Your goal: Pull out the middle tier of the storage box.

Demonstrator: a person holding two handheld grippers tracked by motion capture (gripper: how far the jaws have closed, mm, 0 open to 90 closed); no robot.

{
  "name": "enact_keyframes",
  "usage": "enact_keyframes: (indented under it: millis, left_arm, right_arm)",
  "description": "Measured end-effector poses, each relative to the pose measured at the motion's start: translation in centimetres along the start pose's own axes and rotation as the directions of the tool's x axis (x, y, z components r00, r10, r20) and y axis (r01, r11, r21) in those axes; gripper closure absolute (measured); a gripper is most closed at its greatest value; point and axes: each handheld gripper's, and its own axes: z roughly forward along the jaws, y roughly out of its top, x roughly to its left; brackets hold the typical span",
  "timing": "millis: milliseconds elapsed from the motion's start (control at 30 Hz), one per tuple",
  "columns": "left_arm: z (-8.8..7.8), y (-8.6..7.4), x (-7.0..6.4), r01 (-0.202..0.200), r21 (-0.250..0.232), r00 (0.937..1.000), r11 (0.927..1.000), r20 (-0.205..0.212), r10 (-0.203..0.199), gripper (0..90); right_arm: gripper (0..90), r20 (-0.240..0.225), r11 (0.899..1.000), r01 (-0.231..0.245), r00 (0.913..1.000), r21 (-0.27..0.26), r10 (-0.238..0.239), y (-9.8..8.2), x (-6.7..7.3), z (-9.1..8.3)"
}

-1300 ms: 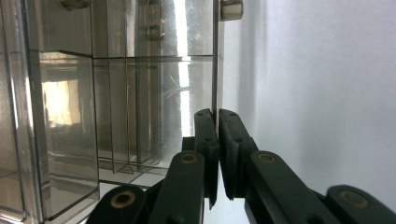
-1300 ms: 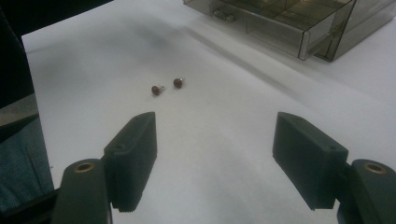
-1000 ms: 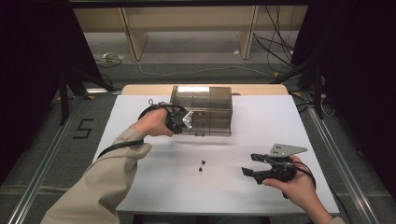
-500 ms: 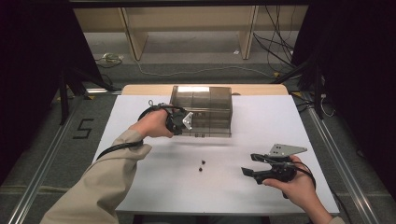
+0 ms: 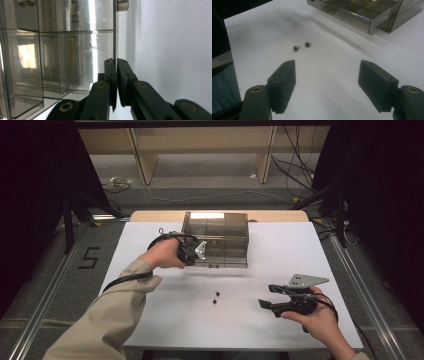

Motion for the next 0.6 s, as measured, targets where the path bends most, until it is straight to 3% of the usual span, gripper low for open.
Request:
enact_keyframes:
  millis: [367, 400, 600]
  left_arm:
    - [-0.02, -0.02, -0.41, 0.009, -0.001, 0.9999, 1.0000, 0.005, -0.009, 86.7]
    - [-0.07, 0.04, -0.35, -0.006, 0.006, 1.0000, 1.0000, 0.002, 0.006, 86.7]
    - [-0.11, 0.07, -0.50, -0.008, 0.010, 0.9999, 0.9999, 0.007, 0.007, 86.6]
  right_arm:
    - [31.0, 0.000, 1.000, 0.002, 1.0000, 0.000, -0.002, 0.00, -0.02, 0.02]
    - [30.9, 0.000, 1.000, 0.002, 1.0000, 0.000, -0.002, 0.01, -0.01, 0.02]
    - [31.0, 0.001, 1.000, 0.003, 1.0000, 0.001, -0.003, 0.01, -0.01, 0.03]
